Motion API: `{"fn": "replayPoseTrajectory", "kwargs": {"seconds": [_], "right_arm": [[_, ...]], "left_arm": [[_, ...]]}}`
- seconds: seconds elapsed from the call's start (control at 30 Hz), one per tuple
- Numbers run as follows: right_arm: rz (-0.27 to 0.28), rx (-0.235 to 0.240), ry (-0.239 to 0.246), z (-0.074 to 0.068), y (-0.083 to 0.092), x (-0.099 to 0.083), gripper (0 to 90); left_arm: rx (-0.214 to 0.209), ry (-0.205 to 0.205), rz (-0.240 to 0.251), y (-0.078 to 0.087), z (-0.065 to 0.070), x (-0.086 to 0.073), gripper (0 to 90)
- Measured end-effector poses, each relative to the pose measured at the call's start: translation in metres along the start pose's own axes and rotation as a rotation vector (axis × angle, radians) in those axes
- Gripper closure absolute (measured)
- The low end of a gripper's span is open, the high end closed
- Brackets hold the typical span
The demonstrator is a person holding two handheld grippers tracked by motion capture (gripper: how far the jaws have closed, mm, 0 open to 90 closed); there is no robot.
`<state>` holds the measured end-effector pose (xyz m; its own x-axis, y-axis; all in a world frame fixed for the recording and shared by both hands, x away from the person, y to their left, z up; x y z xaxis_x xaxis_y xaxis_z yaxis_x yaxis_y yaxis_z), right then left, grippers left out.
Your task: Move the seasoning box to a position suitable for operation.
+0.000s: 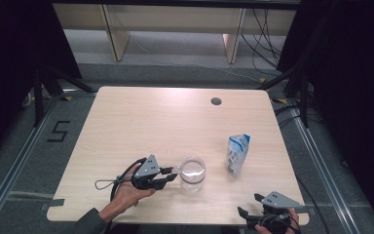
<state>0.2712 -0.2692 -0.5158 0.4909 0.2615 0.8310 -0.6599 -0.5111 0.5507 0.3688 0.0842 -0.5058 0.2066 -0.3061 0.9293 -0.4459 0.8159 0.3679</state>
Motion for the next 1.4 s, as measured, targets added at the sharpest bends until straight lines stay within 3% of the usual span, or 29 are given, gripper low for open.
{"fn": "replayPoseTrajectory", "kwargs": {"seconds": [0.07, 0.13, 0.2, 0.23, 0.27, 0.3, 0.43, 0.47, 0.53, 0.7, 0.77, 0.83, 1.03, 1.17, 1.23, 1.3, 1.37, 1.4], "right_arm": [[0.001, -0.001, 0.001, 0.0, 0.0, 0.0, 22.1], [0.001, -0.002, 0.003, 0.001, 0.0, 0.0, 22.1], [0.004, -0.003, 0.003, 0.001, 0.0, 0.0, 22.1], [-0.004, 0.005, -0.014, 0.0, 0.0, 0.0, 22.2], [0.003, -0.007, 0.004, 0.001, 0.0, 0.0, 22.2], [0.001, -0.003, 0.008, 0.001, 0.0, 0.0, 22.9], [0.003, 0.0, 0.011, 0.0, 0.0, 0.0, 23.0], [0.004, -0.001, 0.01, 0.0, 0.0, 0.0, 22.9], [0.009, 0.001, 0.005, 0.001, 0.0, 0.0, 22.8], [0.003, 0.015, -0.011, -0.001, 0.001, 0.0, 22.8], [0.012, 0.006, 0.008, 0.001, 0.001, 0.0, 22.8], [0.008, 0.016, -0.002, 0.001, 0.001, -0.001, 22.7], [0.007, 0.006, 0.0, 0.0, 0.003, -0.001, 22.7], [-0.002, 0.001, -0.03, -0.002, 0.005, -0.002, 22.7], [0.006, 0.0, -0.006, 0.001, 0.005, -0.002, 22.7], [-0.007, -0.007, -0.047, -0.003, 0.006, -0.003, 22.7], [0.012, -0.002, 0.0, 0.001, 0.005, -0.002, 22.7], [0.005, 0.004, -0.009, 0.001, 0.004, -0.002, 22.7]], "left_arm": [[-0.015, -0.003, -0.001, 0.0, -0.001, -0.001, 67.4], [0.0, 0.027, 0.003, 0.0, 0.0, -0.001, 58.6], [0.016, 0.025, -0.008, 0.003, -0.001, -0.001, 50.4], [0.019, 0.051, -0.007, 0.004, 0.0, -0.001, 45.5], [0.023, 0.043, -0.008, 0.006, -0.001, 0.0, 41.2], [0.031, 0.071, -0.005, 0.007, 0.0, 0.0, 36.9], [0.041, 0.078, 0.005, 0.016, 0.001, 0.002, 30.9], [0.053, 0.098, 0.007, 0.018, 0.002, 0.002, 30.5], [0.055, 0.094, 0.013, 0.023, 0.002, 0.004, 30.1], [0.066, 0.18, 0.055, 0.03, 0.001, 0.01, 29.9], [0.055, 0.224, 0.069, 0.03, 0.001, 0.012, 31.7], [0.064, 0.21, 0.067, 0.031, -0.001, 0.014, 31.5], [0.06, 0.232, 0.087, 0.032, -0.002, 0.022, 31.2], [0.069, 0.238, 0.097, 0.033, -0.004, 0.028, 32.7], [0.058, 0.232, 0.108, 0.032, -0.004, 0.031, 33.6], [0.06, 0.23, 0.109, 0.032, -0.004, 0.034, 35.1], [0.053, 0.232, 0.122, 0.031, -0.004, 0.036, 35.4], [0.055, 0.231, 0.122, 0.031, -0.004, 0.037, 35.4]]}}
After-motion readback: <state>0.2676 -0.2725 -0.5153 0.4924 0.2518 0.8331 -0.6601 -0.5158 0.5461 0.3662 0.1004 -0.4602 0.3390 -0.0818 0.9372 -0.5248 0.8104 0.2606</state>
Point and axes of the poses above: each handheld gripper's, and its own axes: y roughly backward along the jaws, x roughly out of its top, z roughly to its right, the point moved 3 cm from there along -y, roughly forward along the jaws, and after that the axes turned 6 degrees about z, right-handed, at the moved point
